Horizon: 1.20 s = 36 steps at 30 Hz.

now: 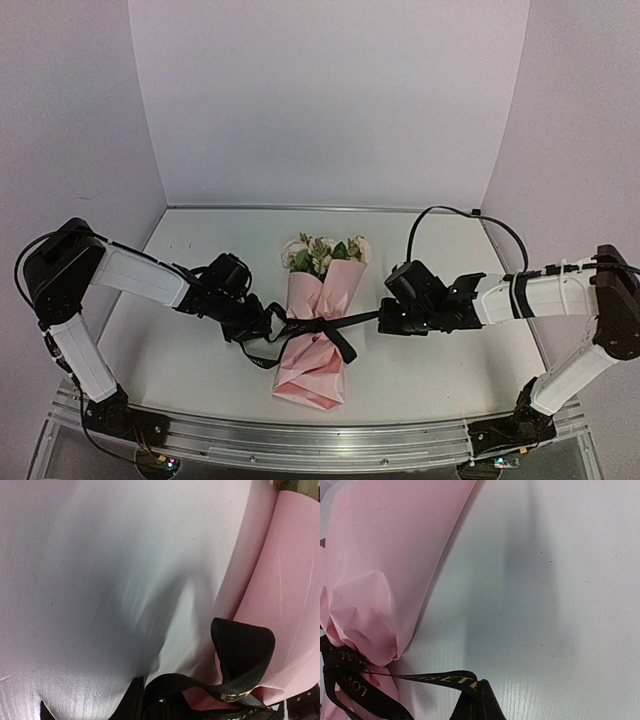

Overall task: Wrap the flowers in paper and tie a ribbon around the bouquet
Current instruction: Tie the half-tied ribbon around the folded bouquet.

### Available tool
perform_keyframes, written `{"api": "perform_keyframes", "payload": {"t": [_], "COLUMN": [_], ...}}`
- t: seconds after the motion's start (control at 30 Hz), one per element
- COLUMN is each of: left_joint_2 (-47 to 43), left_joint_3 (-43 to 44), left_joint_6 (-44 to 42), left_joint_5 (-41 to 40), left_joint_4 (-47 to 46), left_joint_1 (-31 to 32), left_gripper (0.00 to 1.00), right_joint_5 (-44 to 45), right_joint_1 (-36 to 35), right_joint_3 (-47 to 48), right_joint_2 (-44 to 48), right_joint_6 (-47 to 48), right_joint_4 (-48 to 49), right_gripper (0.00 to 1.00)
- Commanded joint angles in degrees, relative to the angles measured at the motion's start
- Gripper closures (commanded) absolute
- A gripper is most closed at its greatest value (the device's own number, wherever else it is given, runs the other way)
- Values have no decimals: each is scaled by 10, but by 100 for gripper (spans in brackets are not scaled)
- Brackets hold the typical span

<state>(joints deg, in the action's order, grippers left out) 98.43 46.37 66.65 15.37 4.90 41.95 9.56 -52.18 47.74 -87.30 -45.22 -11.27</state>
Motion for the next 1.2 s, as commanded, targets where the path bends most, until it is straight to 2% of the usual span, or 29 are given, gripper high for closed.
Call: {"api": "perform_keyframes", "payload": {"t": [0.0,0.1,0.43,0.7,0.73,0.87,0.9,1.07,1.17], "left_joint_2": [-19,-20,-27,-10,-9,-6,-5,-3,-2], "left_joint_3": [15,36,104,148,150,157,158,159,158], "left_joint_6": [-9,-44,-174,-302,-310,-332,-334,-338,-340], "left_joint_5": [-47,-70,-126,-94,-90,-78,-74,-61,-52], "left_joint_4": [9,30,83,85,87,90,89,85,80], "left_joint_1": [2,2,0,0,0,0,0,0,0], "left_gripper": [96,100,100,100,100,100,100,100,100], "right_joint_5": [52,73,111,96,80,6,-10,-117,-191], "right_joint_1": [-3,-3,-2,2,2,0,-2,-8,-14], "right_joint_3": [-5,-6,-13,4,12,36,42,81,114], "right_joint_2": [36,49,63,61,61,83,88,83,43], "right_joint_6": [3,10,13,29,41,83,97,157,181], "right_joint_4": [-27,-50,-99,-125,-125,-128,-129,-128,-116], "right_gripper": [100,100,100,100,96,66,61,50,48]}}
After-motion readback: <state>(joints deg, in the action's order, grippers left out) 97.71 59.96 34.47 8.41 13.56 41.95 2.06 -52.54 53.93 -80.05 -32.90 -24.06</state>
